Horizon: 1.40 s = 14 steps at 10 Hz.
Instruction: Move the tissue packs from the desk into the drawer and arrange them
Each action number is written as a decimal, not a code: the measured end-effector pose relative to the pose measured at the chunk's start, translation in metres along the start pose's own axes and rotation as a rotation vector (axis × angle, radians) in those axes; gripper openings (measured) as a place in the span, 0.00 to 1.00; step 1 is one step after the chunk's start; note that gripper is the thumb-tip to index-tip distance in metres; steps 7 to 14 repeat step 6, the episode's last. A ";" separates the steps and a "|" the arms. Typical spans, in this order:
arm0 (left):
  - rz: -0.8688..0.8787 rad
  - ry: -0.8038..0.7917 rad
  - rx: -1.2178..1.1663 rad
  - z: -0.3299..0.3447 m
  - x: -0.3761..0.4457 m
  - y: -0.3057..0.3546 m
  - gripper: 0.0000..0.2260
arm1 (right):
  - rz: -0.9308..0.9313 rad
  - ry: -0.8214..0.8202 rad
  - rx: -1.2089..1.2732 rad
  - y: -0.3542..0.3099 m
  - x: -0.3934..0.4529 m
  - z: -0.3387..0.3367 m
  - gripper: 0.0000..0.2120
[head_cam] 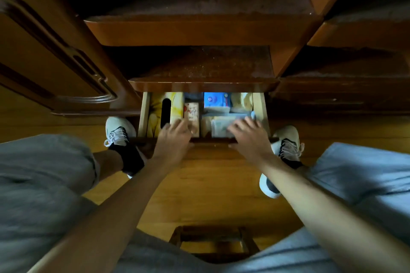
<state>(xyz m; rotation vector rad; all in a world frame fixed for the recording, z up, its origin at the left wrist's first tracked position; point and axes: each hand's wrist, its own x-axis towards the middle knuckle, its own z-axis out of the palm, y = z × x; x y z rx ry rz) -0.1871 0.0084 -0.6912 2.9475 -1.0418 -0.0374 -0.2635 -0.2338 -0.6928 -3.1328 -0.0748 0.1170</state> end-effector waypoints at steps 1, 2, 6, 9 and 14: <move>-0.191 0.269 0.044 -0.009 0.051 -0.014 0.28 | 0.237 0.219 0.045 -0.001 0.044 -0.009 0.20; -0.319 0.422 -0.010 -0.030 0.089 -0.031 0.20 | 0.364 0.354 0.246 -0.005 0.070 -0.017 0.10; -0.722 -0.383 -1.102 -0.002 0.069 -0.040 0.09 | 0.369 -0.040 0.762 0.008 0.056 0.000 0.09; -0.722 -0.383 -1.102 -0.002 0.069 -0.040 0.09 | 0.369 -0.040 0.762 0.008 0.056 0.000 0.09; -0.722 -0.383 -1.102 -0.002 0.069 -0.040 0.09 | 0.369 -0.040 0.762 0.008 0.056 0.000 0.09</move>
